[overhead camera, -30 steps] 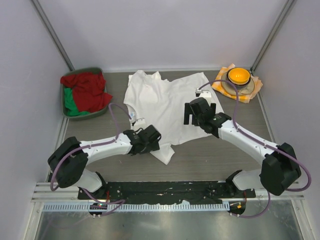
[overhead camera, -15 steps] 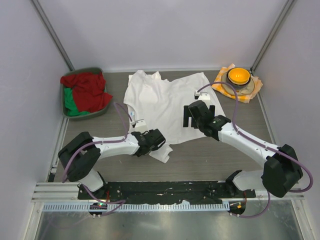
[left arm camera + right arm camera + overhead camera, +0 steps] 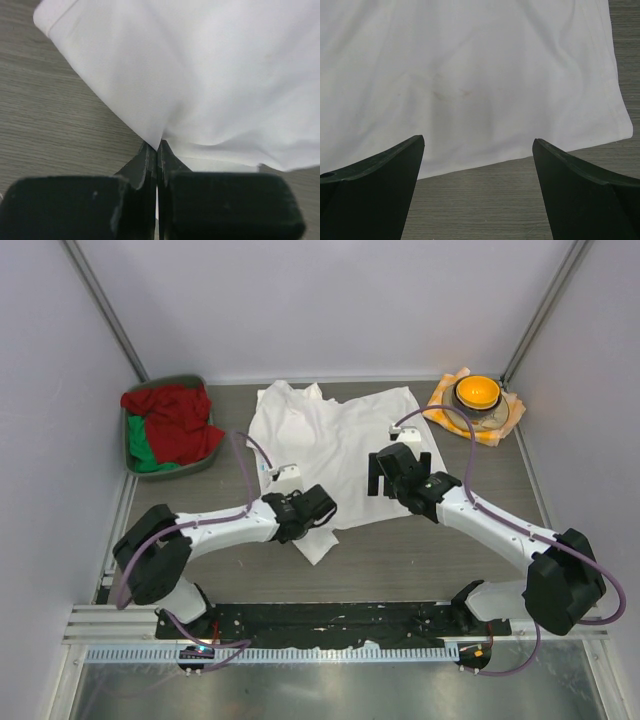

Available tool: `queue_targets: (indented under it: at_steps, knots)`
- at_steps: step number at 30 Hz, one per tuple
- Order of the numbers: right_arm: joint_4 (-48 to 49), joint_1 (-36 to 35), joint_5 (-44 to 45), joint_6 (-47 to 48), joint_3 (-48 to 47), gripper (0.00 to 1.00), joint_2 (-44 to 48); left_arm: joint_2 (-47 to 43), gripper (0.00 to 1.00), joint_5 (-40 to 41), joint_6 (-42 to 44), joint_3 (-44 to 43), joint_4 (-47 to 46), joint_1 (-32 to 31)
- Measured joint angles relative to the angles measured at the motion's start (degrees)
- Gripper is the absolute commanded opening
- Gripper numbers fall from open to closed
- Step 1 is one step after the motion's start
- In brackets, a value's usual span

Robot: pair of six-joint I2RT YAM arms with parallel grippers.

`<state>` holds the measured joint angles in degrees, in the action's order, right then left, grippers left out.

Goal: Fold and stack the t-shirts

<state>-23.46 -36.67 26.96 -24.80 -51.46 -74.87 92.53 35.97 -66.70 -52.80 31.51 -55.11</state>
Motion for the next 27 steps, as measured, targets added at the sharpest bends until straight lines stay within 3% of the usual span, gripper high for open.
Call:
queue_targets:
  at_steps: [3,5,6,7,9,10,13,21,27]
  knots:
    - [0.00,0.00,0.17,0.00,0.00,0.96,0.02,-5.51,0.00,-1.33,4.11,-3.93,2.86,0.00]
    - [0.00,0.00,0.22,-0.02,0.00,0.96,0.02,-9.40,0.07,-1.88,6.91,-9.25,6.12,0.00]
    - [0.00,0.00,0.22,-0.02,0.00,0.96,0.02,-11.17,0.20,-1.97,8.02,-12.11,7.32,0.00]
    - [0.00,0.00,0.20,0.00,0.00,0.96,0.02,-12.94,0.52,-1.99,9.16,-15.21,8.74,0.00]
    - [0.00,0.00,0.20,0.00,0.00,0.96,0.02,-15.85,0.94,-1.92,11.72,-20.15,10.93,0.00]
    - [0.00,0.00,0.20,-0.02,0.00,0.96,0.02,-17.07,1.00,-1.97,11.93,-21.55,11.87,0.00]
    - [-0.02,0.00,0.17,-0.02,0.00,0.96,0.00,-20.00,1.00,-2.05,12.35,-20.33,13.84,0.00]
    - [-0.26,-0.59,0.15,-0.44,-0.02,0.95,-0.17,-13.70,1.00,-5.75,8.09,-0.63,15.98,-2.08]
    - [-0.50,-1.31,0.15,-0.52,-0.07,0.95,-0.17,-13.68,1.00,-6.27,4.33,0.44,16.52,-4.48]
